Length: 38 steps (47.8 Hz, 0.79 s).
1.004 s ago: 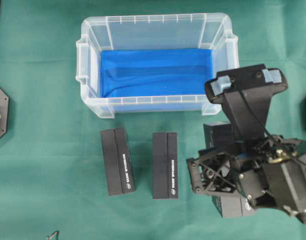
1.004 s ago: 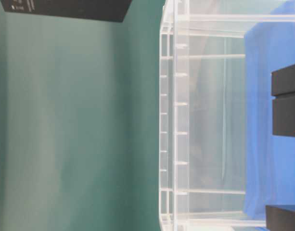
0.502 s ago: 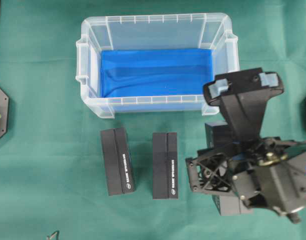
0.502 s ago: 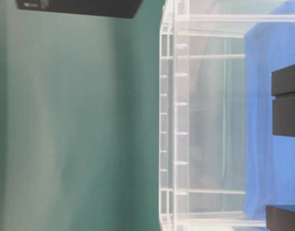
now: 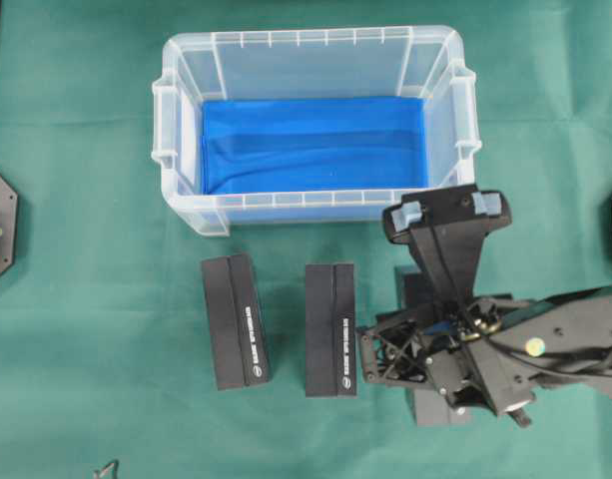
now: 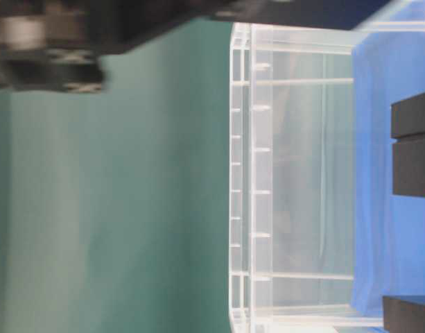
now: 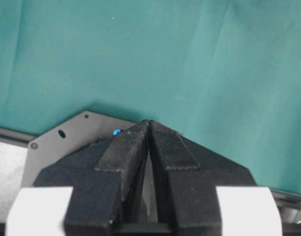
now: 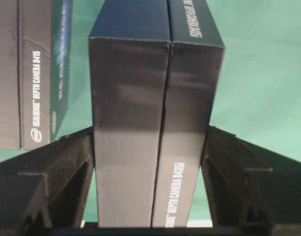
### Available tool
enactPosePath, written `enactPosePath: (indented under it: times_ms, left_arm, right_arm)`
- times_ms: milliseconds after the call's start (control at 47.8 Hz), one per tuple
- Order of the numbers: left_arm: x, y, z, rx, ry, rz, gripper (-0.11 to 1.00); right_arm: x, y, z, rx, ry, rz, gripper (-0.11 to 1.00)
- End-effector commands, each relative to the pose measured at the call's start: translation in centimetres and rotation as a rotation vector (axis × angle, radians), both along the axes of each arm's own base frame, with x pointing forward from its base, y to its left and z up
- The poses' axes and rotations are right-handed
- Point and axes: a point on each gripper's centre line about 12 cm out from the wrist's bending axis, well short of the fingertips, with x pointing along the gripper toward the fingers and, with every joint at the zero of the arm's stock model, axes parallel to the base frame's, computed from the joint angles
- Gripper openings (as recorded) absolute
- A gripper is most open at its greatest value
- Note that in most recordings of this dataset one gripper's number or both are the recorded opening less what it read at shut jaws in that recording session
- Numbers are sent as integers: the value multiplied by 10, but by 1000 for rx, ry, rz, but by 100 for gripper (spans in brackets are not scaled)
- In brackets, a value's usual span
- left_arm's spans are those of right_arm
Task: Take the box out of the case with the right arm.
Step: 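Carry the box out of the case and lower it right of the middle box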
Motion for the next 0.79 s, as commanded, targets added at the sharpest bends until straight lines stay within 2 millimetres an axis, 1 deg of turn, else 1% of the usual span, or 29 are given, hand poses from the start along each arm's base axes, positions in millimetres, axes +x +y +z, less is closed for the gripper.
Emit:
enactPosePath:
  times_ms: [0,105,335,439,774]
  left_arm:
    - [2,1,2,2,-5,2,3]
    - [2,1,2,3,-3,1,3]
    - [2,1,2,3,-3,4,3]
    - [2,1,2,3,-3,3,3]
    - [2,1,2,3,-3,4,3]
  right_arm:
    - [0,2,-7,40,-51,-9,65]
    - [-4,3,-25,64,-57,-31,65]
    - [-13,0,-53,72,-64,-44,66]
    - [-14,-2,-62,79,-77,-45,66]
    - [-14,-3,-63,83,-85,-43,66]
